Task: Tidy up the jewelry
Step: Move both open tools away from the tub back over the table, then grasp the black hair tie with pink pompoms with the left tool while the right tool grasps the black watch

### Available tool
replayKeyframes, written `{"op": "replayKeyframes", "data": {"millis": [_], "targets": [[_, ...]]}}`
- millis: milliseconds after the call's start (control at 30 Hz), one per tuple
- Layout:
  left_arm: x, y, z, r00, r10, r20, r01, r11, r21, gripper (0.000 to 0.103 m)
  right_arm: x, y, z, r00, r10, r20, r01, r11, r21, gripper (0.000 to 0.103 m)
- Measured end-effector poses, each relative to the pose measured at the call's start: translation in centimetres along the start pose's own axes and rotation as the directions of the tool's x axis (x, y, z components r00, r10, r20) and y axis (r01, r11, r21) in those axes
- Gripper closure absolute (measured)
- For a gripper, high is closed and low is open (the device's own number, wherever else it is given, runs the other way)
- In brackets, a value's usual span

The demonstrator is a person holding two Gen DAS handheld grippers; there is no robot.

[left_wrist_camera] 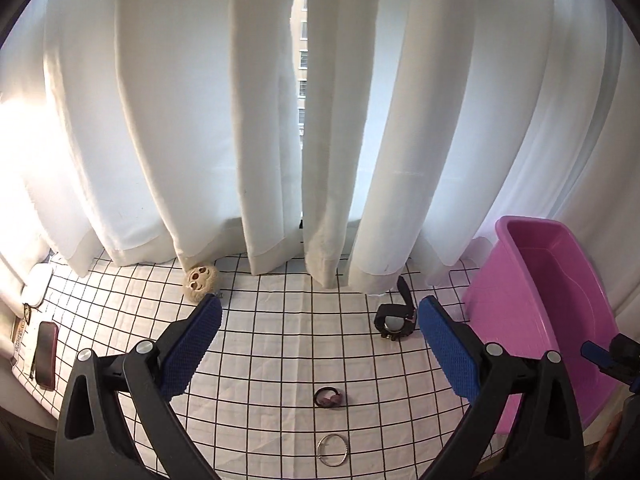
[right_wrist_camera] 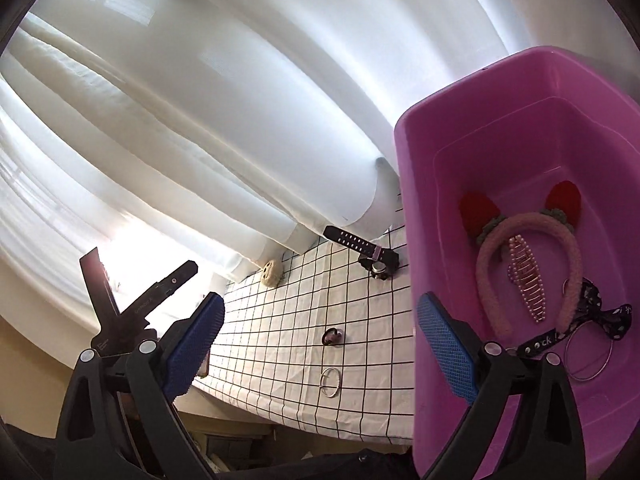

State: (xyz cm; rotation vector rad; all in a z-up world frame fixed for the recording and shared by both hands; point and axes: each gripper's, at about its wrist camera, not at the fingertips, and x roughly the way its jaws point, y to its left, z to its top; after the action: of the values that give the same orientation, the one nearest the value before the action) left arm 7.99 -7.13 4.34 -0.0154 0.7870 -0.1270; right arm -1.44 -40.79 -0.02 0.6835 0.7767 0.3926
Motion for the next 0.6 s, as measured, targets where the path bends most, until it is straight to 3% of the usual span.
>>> {"op": "replayKeyframes", "data": {"millis": [233,400,600], "targets": [[1.9,6.6,-3.7,0.996,0.059,-0.073,-0.061,0.998,-0.033,0.006,3.8,4.3,-2.3,1.000,-0.003,0.003,0.003,0.998,-0.065,0.010],[3.3,10.0,-6.5,0.990,0.072,-0.121,-0.077,0.996,-0.038,0.006,7.2,6.5,-4.7,0.994,-0.099,-0.038,0.094,0.987,-0.132,0.010],[5.2,13.4,-9.2,0.983,0.061,-0.171,-0.072,0.996,-0.058,0.006,11.7,6.9,-8.0,0.968,-0.227,-0.104,0.212,0.968,-0.135,0.010]]}}
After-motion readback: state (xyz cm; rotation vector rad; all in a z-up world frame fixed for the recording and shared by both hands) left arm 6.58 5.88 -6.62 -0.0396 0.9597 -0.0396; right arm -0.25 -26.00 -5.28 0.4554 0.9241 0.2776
